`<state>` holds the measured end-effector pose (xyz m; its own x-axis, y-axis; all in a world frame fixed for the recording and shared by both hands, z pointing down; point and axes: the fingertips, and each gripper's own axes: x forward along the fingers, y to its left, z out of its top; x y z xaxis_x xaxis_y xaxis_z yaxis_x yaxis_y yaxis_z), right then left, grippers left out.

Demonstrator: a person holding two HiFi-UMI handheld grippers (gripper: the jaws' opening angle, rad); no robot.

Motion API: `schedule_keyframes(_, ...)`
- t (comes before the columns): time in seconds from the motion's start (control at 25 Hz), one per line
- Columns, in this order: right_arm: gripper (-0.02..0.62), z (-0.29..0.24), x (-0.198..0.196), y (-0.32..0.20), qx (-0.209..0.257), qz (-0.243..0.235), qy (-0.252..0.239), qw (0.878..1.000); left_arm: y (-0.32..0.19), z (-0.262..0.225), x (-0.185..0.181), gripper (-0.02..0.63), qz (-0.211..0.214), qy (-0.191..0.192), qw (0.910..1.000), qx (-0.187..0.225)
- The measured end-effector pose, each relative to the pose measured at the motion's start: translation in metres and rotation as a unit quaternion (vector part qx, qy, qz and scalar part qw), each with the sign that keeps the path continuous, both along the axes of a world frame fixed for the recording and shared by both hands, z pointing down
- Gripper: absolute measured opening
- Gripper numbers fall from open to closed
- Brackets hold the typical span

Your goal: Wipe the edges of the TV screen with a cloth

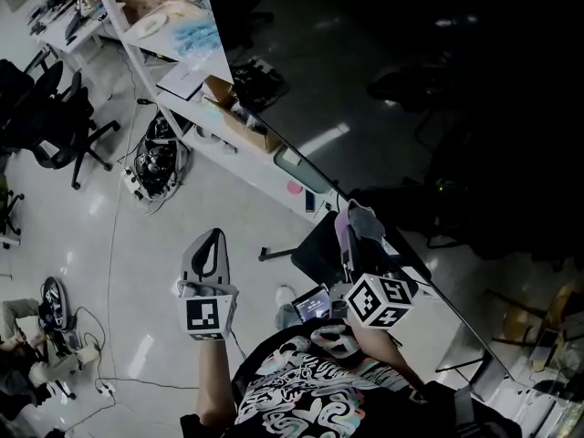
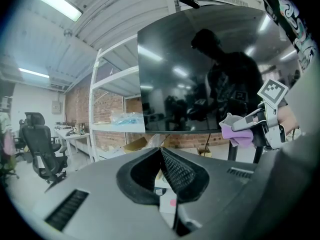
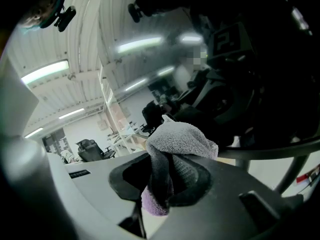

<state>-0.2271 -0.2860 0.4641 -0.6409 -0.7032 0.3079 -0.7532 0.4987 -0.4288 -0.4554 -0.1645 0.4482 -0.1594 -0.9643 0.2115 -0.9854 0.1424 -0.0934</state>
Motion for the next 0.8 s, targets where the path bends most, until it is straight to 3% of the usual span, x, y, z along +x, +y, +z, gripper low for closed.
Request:
schedule_keyframes(0.32, 0.106, 0.002, -0.03, -0.012, -0.002, -0.007, -0.022, 1.0, 0.004, 0.014, -0.03, 0.017, -0.026, 0.0, 0.9996, -0.012)
schedule_keyframes(0.8, 0.104, -0.001, -0.045, -0.018, -0.016, -0.02, -0.046, 0.999, 0.003, -0.009, -0.034, 0.017, -0.04, -0.019, 0.999, -0.002)
